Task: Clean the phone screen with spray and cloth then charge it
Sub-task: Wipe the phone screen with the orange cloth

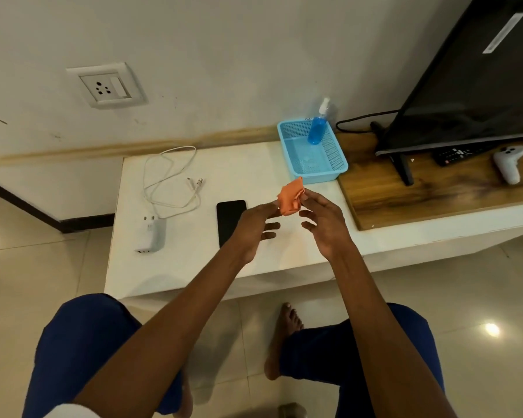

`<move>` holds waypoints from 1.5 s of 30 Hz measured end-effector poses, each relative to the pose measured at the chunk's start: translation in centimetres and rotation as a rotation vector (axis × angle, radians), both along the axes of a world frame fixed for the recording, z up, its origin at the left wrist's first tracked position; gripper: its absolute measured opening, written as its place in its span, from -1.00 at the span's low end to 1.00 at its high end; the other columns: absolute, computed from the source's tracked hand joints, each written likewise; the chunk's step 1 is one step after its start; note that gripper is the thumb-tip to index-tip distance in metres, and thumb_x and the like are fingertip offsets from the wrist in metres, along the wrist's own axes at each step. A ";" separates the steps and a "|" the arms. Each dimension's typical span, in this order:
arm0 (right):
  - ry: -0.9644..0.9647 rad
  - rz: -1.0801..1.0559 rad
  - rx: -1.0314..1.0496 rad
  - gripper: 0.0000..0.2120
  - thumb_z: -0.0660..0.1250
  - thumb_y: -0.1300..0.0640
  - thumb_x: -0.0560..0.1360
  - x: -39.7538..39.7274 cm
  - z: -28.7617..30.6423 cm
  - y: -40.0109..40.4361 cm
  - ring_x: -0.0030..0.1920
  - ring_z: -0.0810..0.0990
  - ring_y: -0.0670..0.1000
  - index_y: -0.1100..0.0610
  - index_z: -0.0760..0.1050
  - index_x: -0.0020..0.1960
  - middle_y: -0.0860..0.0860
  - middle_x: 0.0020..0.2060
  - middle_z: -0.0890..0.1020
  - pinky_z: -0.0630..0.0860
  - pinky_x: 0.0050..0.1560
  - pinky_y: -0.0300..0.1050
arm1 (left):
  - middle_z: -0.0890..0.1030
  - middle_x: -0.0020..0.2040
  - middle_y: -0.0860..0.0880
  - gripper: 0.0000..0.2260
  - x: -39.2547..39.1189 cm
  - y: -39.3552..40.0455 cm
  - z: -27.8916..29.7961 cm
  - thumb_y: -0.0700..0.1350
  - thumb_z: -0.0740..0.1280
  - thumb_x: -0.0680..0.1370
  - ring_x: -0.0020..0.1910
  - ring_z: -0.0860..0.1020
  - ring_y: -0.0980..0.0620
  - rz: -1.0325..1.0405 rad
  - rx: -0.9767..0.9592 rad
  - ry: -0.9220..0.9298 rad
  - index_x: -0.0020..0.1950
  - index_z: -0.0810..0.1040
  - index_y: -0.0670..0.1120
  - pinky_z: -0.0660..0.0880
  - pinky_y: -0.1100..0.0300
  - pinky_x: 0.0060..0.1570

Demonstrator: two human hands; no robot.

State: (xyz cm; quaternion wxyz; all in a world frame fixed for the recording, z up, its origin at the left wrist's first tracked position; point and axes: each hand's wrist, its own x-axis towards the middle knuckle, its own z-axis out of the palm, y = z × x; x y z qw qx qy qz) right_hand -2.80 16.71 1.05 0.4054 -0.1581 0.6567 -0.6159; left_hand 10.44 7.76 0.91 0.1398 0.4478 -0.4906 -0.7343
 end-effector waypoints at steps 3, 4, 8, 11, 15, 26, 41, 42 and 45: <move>0.016 0.035 -0.003 -0.85 0.43 -0.11 0.47 -0.6 0.2 0.1 0.08 0.63 0.07 -0.20 0.66 0.04 -0.12 -0.02 0.71 0.55 -0.02 -0.10 | 0.61 0.22 -0.07 -0.60 -1.1 0.0 -0.1 0.12 0.29 0.61 0.17 0.58 -0.09 -0.021 0.053 0.039 0.34 0.55 -0.09 0.52 0.07 0.10; 0.021 0.054 -0.002 -0.84 0.44 -0.12 0.46 -0.8 0.3 0.1 0.06 0.63 0.07 -0.20 0.66 0.04 -0.11 -0.03 0.71 0.55 -0.03 -0.11 | 0.61 0.22 -0.07 -0.60 -1.4 -0.1 -0.1 0.12 0.30 0.60 0.17 0.58 -0.08 -0.018 0.071 0.058 0.34 0.54 -0.09 0.51 0.05 0.12; 0.078 0.055 0.028 -0.81 0.45 -0.09 0.46 -1.8 0.6 -0.1 -0.06 0.63 0.05 -0.10 0.67 0.05 -0.05 -0.06 0.71 0.56 -0.09 -0.10 | 0.63 0.17 -0.11 -0.64 -2.6 -0.8 -0.2 0.03 0.35 0.58 0.10 0.57 -0.07 0.046 0.061 0.086 0.31 0.54 -0.12 0.48 0.05 0.05; 0.131 0.028 0.037 -0.89 0.38 -0.12 0.51 -2.5 0.8 -0.7 -0.09 0.66 0.02 -0.15 0.64 -0.01 -0.10 -0.09 0.72 0.61 -0.14 -0.14 | 0.66 0.08 -0.08 -0.69 -3.5 -1.4 -0.2 0.00 0.39 0.57 0.01 0.59 -0.04 0.099 -0.004 0.078 0.25 0.57 -0.11 0.50 0.11 -0.07; 0.227 0.011 0.049 -0.93 0.37 -0.22 0.48 -3.8 0.8 -2.3 -0.13 0.68 0.00 -0.26 0.59 -0.13 -0.15 -0.17 0.71 0.64 -0.15 -0.12 | 0.69 0.03 -0.10 -0.71 -5.1 -2.4 0.0 -0.02 0.43 0.54 -0.13 0.59 0.03 0.164 -0.097 0.070 0.20 0.59 -0.12 0.48 0.16 -0.17; 0.526 -0.047 0.225 -0.89 0.45 -0.01 0.48 -12.2 -0.5 -8.1 -0.10 0.62 -0.02 -0.02 0.61 -0.03 -0.11 -0.12 0.66 0.62 -0.12 -0.08 | 0.67 0.05 -0.01 -0.77 -7.0 -5.3 0.2 -0.11 0.32 0.61 -0.11 0.59 0.01 0.144 -0.157 0.064 0.26 0.54 -0.04 0.46 0.19 -0.17; 0.872 0.211 0.658 -0.76 0.28 0.18 0.55 -15.0 -3.2 -14.2 0.09 0.62 0.18 0.22 0.61 0.15 0.17 0.06 0.66 0.56 0.13 0.00 | 0.72 0.07 -0.02 -0.77 -3.9 -8.1 -1.1 -0.06 0.26 0.63 -0.06 0.68 -0.06 0.228 0.038 0.271 0.25 0.58 -0.04 0.58 0.11 -0.07; 0.931 0.216 0.687 -0.77 0.28 0.19 0.53 -15.1 -3.4 -14.3 0.06 0.63 0.16 0.21 0.62 0.13 0.14 0.04 0.67 0.55 0.08 -0.05 | 0.72 0.06 -0.02 -0.77 -4.0 -8.0 -1.1 -0.06 0.26 0.63 -0.06 0.68 -0.06 0.218 0.047 0.268 0.25 0.58 -0.04 0.58 0.11 -0.07; 1.010 0.306 0.794 -0.81 0.30 0.18 0.50 -15.6 -3.7 -14.6 -0.05 0.62 0.10 0.22 0.59 0.06 0.09 -0.05 0.66 0.46 -0.12 -0.12 | 0.72 0.05 -0.03 -0.78 -4.0 -7.8 -1.1 -0.07 0.27 0.63 -0.07 0.68 -0.07 0.202 0.067 0.237 0.24 0.59 -0.06 0.57 0.09 -0.06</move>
